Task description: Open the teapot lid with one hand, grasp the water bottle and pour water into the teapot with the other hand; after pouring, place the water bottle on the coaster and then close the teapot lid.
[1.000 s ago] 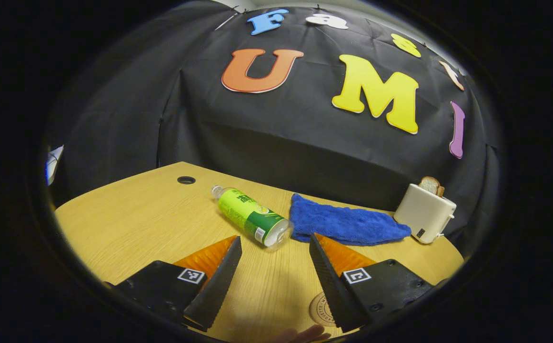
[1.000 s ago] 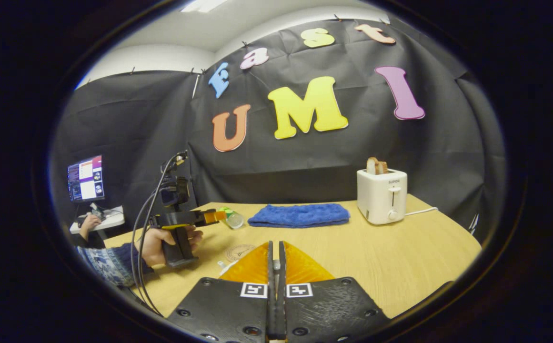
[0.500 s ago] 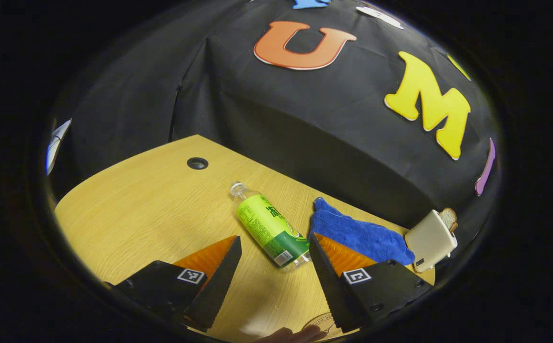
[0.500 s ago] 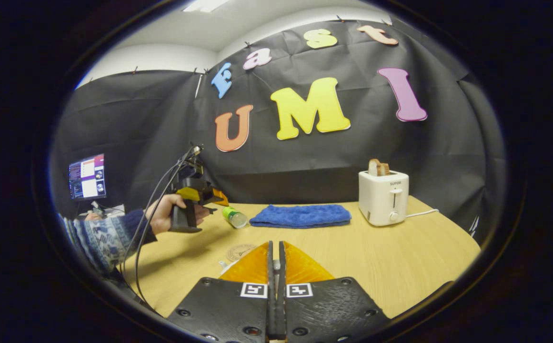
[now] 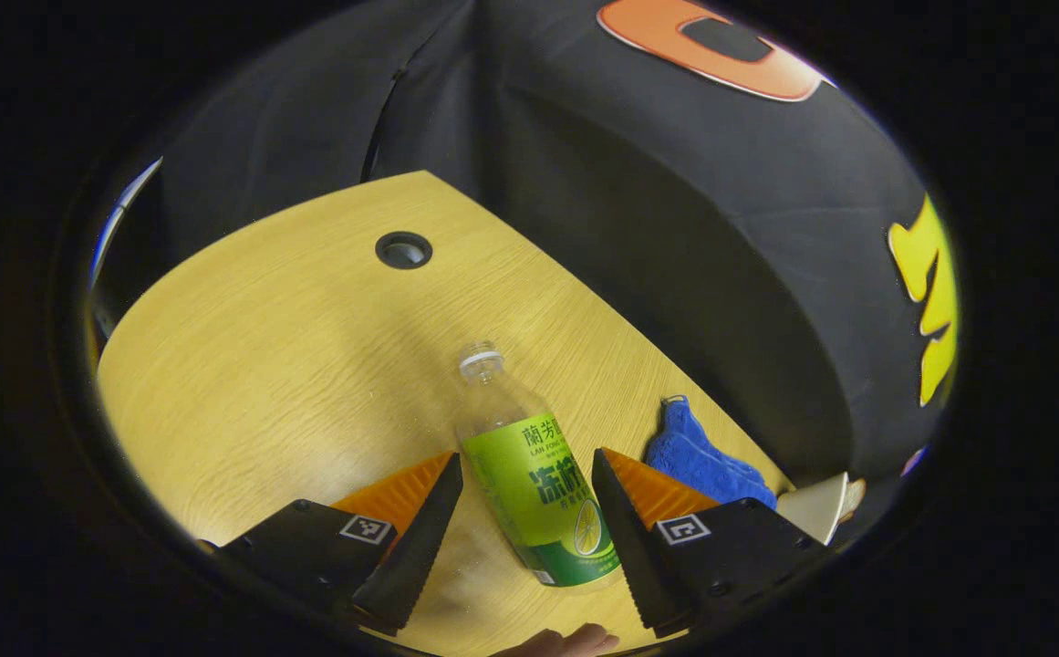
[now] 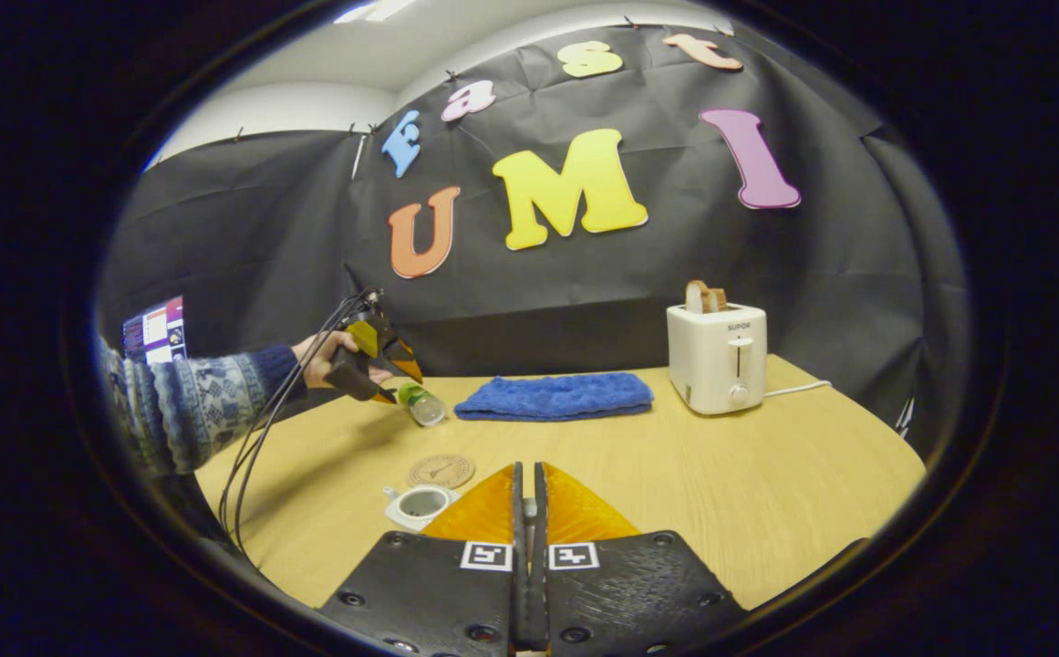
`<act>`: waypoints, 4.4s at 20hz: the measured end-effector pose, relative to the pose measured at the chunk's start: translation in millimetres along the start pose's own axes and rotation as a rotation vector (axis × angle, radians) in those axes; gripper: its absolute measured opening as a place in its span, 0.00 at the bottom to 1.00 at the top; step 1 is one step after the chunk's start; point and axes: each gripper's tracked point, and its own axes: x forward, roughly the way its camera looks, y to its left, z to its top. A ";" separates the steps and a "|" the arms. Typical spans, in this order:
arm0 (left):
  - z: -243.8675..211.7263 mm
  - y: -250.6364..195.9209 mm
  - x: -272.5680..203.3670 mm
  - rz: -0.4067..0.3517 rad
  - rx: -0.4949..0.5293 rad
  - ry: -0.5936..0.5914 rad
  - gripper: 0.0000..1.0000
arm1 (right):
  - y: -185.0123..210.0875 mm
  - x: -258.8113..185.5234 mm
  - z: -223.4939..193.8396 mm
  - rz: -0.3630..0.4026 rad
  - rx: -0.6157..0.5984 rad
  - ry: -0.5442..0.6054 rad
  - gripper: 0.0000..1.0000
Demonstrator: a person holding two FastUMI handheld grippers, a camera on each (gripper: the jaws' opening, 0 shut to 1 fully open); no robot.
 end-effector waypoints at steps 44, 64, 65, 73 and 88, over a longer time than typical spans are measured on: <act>-125.9 -92.3 -175.4 -0.403 0.598 -0.740 0.75 | 34.8 -16.8 19.1 0.019 -0.033 -0.066 0.00; -179.2 -105.0 -170.9 -0.482 0.748 -0.810 0.82 | 31.2 -9.2 7.3 0.007 -0.036 -0.035 0.00; -180.2 -105.3 -173.0 -0.484 0.750 -0.808 0.83 | 32.3 -9.2 6.7 0.009 -0.039 -0.034 0.00; -189.1 -108.3 -184.4 -0.495 0.813 -0.817 0.96 | 37.1 -8.9 5.9 0.014 -0.044 -0.040 0.00; -144.7 -58.2 -306.7 -0.412 0.687 -1.000 0.98 | 104.3 54.1 -10.7 0.238 0.010 -0.049 0.00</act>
